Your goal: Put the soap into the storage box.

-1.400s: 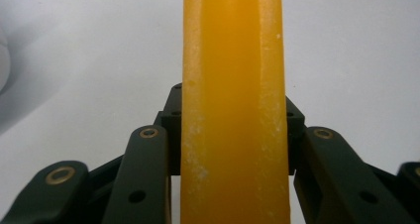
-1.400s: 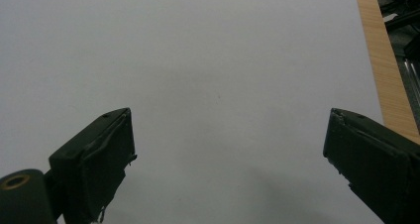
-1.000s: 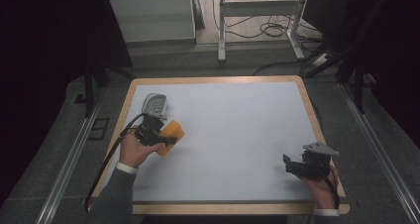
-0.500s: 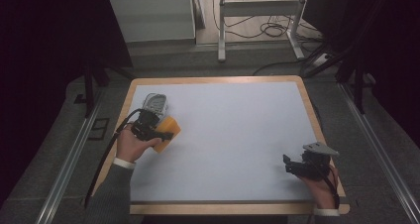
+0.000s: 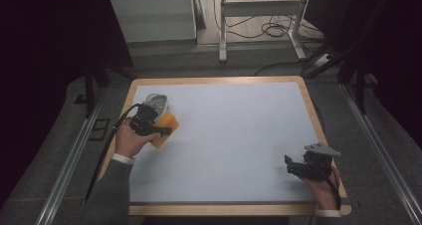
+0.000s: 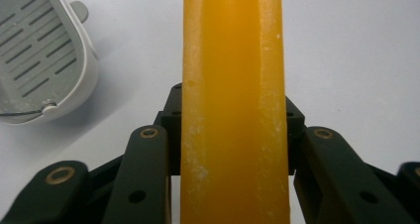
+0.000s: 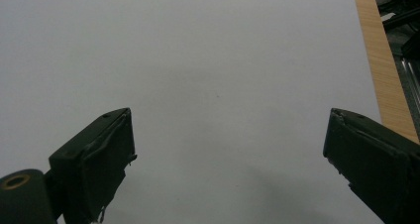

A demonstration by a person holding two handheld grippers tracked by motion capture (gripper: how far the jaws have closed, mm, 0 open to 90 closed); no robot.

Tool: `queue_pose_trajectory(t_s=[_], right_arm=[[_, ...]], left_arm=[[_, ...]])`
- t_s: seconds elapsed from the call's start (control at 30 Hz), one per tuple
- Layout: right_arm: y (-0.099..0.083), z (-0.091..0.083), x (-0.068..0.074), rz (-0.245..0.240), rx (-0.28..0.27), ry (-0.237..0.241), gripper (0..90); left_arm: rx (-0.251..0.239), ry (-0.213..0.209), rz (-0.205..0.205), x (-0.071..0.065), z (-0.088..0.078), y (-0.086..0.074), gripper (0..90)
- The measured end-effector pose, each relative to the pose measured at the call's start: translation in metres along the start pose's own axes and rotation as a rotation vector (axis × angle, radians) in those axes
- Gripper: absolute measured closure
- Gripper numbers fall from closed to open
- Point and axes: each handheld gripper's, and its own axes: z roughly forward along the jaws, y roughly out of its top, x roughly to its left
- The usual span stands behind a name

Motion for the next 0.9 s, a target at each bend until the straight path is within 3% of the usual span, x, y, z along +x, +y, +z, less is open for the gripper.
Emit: queue_pose_trajectory(t_s=[0.9], right_arm=[[-0.001, 0.001, 0.001, 0.0, 0.005, 0.001, 5.7]], left_arm=[[-0.022, 0.01, -0.044, 0.021, -0.009, 0.01, 61.0]])
